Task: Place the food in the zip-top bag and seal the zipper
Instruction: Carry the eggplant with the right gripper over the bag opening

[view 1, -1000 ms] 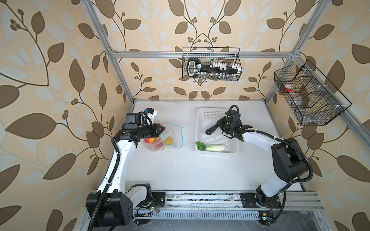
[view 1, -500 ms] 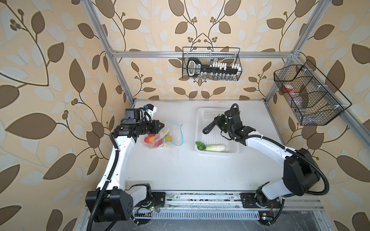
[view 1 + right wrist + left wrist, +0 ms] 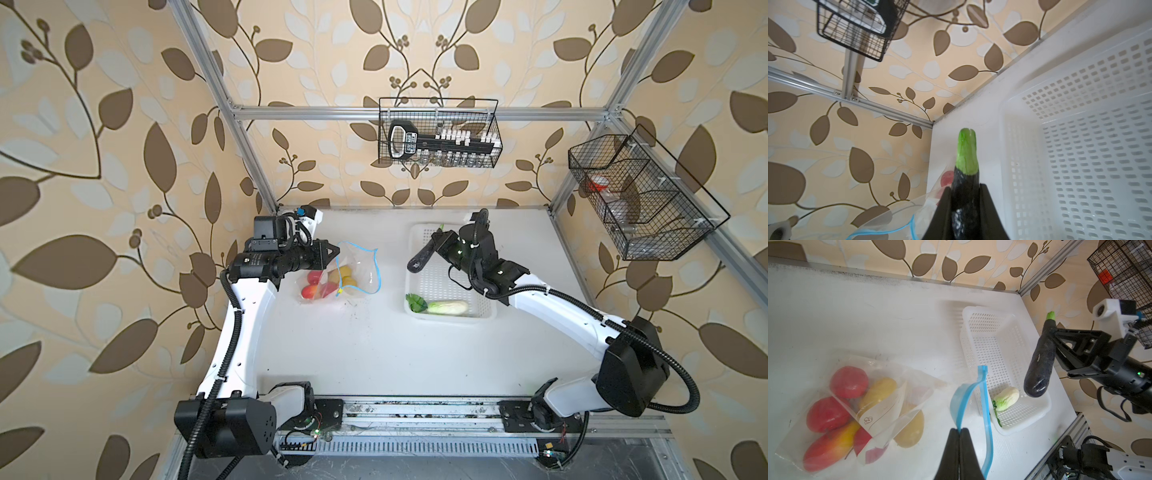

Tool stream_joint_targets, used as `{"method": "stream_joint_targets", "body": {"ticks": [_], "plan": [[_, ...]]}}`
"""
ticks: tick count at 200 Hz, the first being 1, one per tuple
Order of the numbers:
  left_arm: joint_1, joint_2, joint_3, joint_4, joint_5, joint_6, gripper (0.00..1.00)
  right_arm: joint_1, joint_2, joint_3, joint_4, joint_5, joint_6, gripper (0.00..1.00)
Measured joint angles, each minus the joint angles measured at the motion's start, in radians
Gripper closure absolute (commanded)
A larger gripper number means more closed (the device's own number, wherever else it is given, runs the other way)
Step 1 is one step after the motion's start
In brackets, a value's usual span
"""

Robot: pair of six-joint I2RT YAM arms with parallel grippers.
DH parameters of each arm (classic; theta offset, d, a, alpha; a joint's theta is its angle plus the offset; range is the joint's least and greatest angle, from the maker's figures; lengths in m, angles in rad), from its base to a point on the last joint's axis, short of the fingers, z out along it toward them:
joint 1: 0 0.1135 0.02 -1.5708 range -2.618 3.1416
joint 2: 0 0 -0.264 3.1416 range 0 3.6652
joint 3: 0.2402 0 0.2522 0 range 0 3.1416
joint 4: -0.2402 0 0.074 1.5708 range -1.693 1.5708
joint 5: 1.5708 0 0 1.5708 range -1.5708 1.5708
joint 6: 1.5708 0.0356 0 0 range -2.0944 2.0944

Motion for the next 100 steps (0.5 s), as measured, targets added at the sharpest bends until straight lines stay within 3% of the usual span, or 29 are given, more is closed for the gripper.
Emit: {"method": "stream_joint_targets", "body": {"ticks": [100], "plan": [[-0.021,0.009,0.011,0.000,-0.002,-0.023,1.00,0.197,0.054,0.154,0.078,0.179,-0.191,0.88]]}}
